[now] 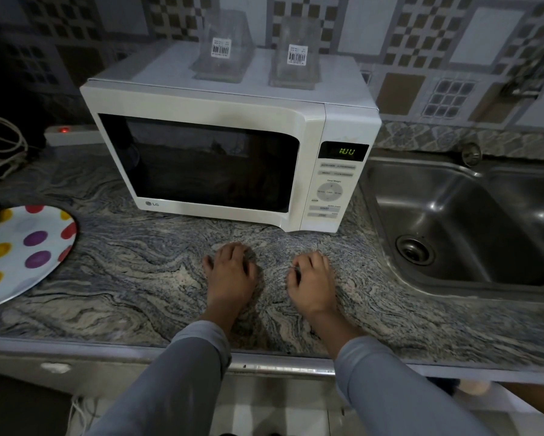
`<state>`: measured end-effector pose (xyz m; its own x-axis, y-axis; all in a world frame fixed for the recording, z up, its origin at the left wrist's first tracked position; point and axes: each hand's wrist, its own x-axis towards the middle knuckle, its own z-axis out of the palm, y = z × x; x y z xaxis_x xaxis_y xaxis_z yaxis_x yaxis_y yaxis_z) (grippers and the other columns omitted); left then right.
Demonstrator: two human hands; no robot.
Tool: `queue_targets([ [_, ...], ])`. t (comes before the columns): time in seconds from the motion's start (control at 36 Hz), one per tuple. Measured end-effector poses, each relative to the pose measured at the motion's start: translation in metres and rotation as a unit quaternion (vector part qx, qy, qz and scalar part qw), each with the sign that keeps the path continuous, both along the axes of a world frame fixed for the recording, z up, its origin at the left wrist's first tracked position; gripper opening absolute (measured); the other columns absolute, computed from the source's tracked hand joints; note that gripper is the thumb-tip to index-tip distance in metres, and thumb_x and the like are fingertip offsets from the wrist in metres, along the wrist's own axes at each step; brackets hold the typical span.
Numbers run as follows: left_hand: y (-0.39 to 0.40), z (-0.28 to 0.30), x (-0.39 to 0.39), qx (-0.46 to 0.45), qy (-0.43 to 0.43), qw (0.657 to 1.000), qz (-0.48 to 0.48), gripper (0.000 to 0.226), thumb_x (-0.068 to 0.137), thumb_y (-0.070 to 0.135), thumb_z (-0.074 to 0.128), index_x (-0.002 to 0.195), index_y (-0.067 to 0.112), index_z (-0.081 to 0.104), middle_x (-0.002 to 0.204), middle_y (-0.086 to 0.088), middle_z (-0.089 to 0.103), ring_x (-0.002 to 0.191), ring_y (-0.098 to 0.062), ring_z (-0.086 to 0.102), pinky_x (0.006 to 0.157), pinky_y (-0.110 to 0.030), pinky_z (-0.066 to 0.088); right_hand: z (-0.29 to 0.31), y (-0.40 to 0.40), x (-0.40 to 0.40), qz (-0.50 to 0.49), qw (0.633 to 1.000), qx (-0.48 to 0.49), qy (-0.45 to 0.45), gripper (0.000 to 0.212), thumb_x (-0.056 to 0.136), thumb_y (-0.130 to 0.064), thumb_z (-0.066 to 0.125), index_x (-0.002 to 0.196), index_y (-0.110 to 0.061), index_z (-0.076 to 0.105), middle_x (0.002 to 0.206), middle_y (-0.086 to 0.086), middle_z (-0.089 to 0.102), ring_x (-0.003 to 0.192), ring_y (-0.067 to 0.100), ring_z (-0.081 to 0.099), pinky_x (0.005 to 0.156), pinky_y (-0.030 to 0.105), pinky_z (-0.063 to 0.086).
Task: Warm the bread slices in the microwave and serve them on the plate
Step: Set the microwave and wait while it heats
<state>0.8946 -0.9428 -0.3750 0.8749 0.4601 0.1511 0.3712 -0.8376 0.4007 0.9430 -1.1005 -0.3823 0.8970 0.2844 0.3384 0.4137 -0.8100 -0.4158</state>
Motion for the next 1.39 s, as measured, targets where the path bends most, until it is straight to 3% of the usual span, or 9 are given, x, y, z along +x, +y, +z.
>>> queue_targets([
  [0.25,-0.001,0.002,0.000,-0.011,-0.001,1.000,0.005,0.038,0.092,0.031,0.046,0.128,0.021,0.052,0.134,-0.003,0.050,0.128,-0.024,0.043,0.113,-0.052,0.016,0.002,0.000,0.001,-0.006,0.999,0.026,0.022,0.035,0.081,-0.033,0.037,0.084,-0.011,0.064,0.090,0.008,0.057,0.089,0.028,0.052,0.076,0.037,0.046],
  [0.36,-0.001,0.004,0.001,-0.011,0.008,1.000,0.004,0.038,0.092,0.032,0.045,0.129,0.023,0.050,0.135,-0.002,0.048,0.129,-0.022,0.041,0.114,-0.051,0.015,0.021,0.005,0.015,-0.033,0.989,0.067,0.130,0.021,0.091,-0.026,0.051,0.090,-0.010,0.065,0.095,0.006,0.060,0.092,0.022,0.052,0.064,0.021,0.038],
  [0.5,-0.001,0.004,0.000,-0.010,0.015,1.000,0.000,0.039,0.093,0.033,0.043,0.131,0.023,0.048,0.136,-0.002,0.046,0.130,-0.022,0.040,0.114,-0.051,0.015,0.051,0.013,0.052,-0.170,0.869,0.340,0.318,0.018,0.094,-0.029,0.055,0.097,-0.013,0.061,0.088,0.005,0.061,0.067,0.016,0.055,0.047,0.020,0.039],
  [0.58,-0.001,0.004,0.000,-0.013,0.015,1.000,0.000,0.039,0.093,0.034,0.043,0.130,0.023,0.048,0.136,-0.002,0.046,0.130,-0.022,0.039,0.114,-0.051,0.015,0.058,0.012,0.067,-0.194,0.821,0.402,0.357,0.013,0.094,-0.029,0.055,0.096,-0.017,0.058,0.095,0.007,0.065,0.080,0.022,0.062,0.063,0.032,0.047],
  [0.72,-0.001,0.003,0.001,-0.014,0.021,1.000,0.000,0.040,0.093,0.035,0.042,0.131,0.023,0.047,0.137,-0.002,0.045,0.131,-0.022,0.037,0.114,-0.051,0.013,0.067,0.010,0.077,-0.201,0.768,0.461,0.395,0.013,0.097,-0.023,0.051,0.087,-0.015,0.054,0.071,-0.002,0.057,0.058,0.010,0.048,0.053,0.024,0.038],
  [0.89,-0.001,0.003,0.001,-0.010,0.023,1.000,-0.001,0.039,0.093,0.035,0.042,0.130,0.023,0.047,0.136,-0.002,0.045,0.130,-0.022,0.038,0.113,-0.052,0.013,0.068,0.012,0.082,-0.213,0.749,0.480,0.405,0.012,0.097,-0.026,0.052,0.099,-0.015,0.054,0.079,-0.003,0.057,0.070,0.009,0.055,0.060,0.025,0.045],
  [1.03,-0.001,0.003,0.001,-0.011,0.022,1.000,0.000,0.039,0.092,0.034,0.042,0.129,0.022,0.048,0.134,-0.003,0.046,0.128,-0.024,0.039,0.113,-0.053,0.013,0.067,0.014,0.082,-0.221,0.746,0.481,0.405,0.015,0.097,-0.027,0.052,0.102,-0.014,0.056,0.082,-0.002,0.058,0.089,0.016,0.057,0.084,0.035,0.050],
  [1.14,-0.001,0.002,0.001,-0.008,0.019,1.000,-0.002,0.039,0.092,0.035,0.042,0.129,0.022,0.047,0.134,-0.002,0.046,0.128,-0.023,0.039,0.113,-0.052,0.013,0.068,0.016,0.083,-0.229,0.747,0.473,0.408,0.019,0.097,-0.029,0.052,0.106,-0.013,0.058,0.094,0.002,0.060,0.087,0.017,0.057,0.077,0.034,0.049],
  [1.39,0.000,0.001,0.002,-0.001,0.027,1.000,-0.003,0.040,0.092,0.035,0.042,0.131,0.023,0.046,0.135,-0.002,0.046,0.130,-0.022,0.039,0.113,-0.052,0.014,0.085,0.023,0.081,-0.260,0.762,0.414,0.424,0.030,0.095,-0.018,0.048,0.119,-0.002,0.058,0.068,0.003,0.053,0.054,0.013,0.050,0.048,0.026,0.039],
])
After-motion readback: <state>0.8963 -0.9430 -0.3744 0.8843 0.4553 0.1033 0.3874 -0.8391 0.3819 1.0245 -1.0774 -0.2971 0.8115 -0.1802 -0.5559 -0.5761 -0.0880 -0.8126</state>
